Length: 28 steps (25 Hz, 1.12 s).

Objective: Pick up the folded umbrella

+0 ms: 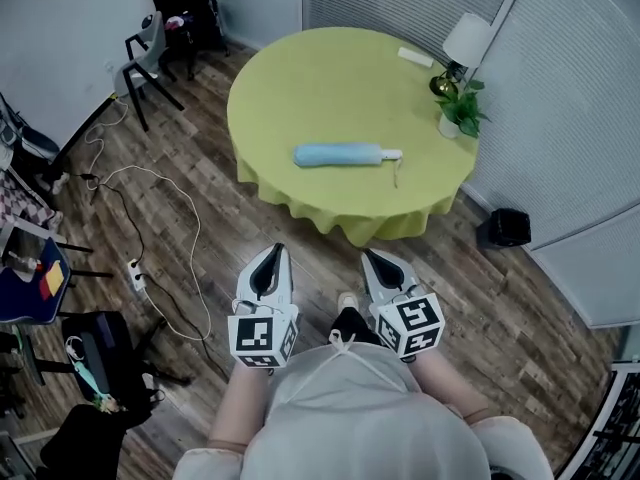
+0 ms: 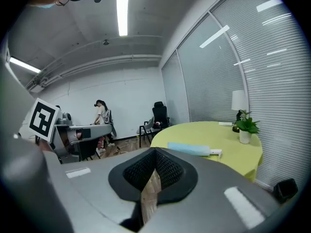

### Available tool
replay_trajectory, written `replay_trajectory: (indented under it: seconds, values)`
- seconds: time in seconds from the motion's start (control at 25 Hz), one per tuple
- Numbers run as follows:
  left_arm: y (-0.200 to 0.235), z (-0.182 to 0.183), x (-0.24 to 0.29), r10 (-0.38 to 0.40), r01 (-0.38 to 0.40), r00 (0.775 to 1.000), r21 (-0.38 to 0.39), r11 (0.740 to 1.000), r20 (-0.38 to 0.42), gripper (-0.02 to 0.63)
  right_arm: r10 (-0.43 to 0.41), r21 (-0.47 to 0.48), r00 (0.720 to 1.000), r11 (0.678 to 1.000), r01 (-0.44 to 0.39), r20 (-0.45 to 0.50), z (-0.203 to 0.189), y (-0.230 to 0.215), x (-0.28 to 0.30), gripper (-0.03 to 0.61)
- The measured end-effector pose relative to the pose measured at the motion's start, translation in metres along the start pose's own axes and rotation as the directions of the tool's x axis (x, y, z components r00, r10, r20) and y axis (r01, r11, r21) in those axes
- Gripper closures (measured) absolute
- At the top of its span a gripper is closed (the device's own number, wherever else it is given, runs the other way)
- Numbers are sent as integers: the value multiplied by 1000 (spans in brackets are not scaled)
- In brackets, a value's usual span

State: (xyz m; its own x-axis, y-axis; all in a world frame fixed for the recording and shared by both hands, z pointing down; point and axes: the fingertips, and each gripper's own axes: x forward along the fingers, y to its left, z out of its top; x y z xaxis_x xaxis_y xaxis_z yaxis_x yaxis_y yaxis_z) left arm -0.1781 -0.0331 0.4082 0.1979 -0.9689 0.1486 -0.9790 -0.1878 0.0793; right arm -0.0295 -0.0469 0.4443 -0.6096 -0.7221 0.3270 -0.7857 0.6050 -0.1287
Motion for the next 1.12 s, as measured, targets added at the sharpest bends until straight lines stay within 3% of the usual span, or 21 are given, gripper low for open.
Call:
replay_trajectory:
  seconds: [0.32, 0.64, 0.88, 1.12]
  values:
    - [-33, 2, 116, 23, -24, 999, -2, 1000, -32, 607, 47, -22, 999, 999, -48, -15, 32, -112, 53, 580]
    - [-31, -14, 197, 27, -25, 990, 23, 999, -137, 607, 48, 15, 997, 999, -47, -56, 36, -172, 102, 580]
    - [-33, -11, 245, -80, 81, 994, 9, 997, -76, 607, 11, 36, 998, 999, -9, -64, 38, -197, 131, 580]
    - [-21, -21, 302, -201, 215, 971, 113, 970, -128, 607, -61, 44, 995, 997, 65, -73, 44, -221, 174, 580]
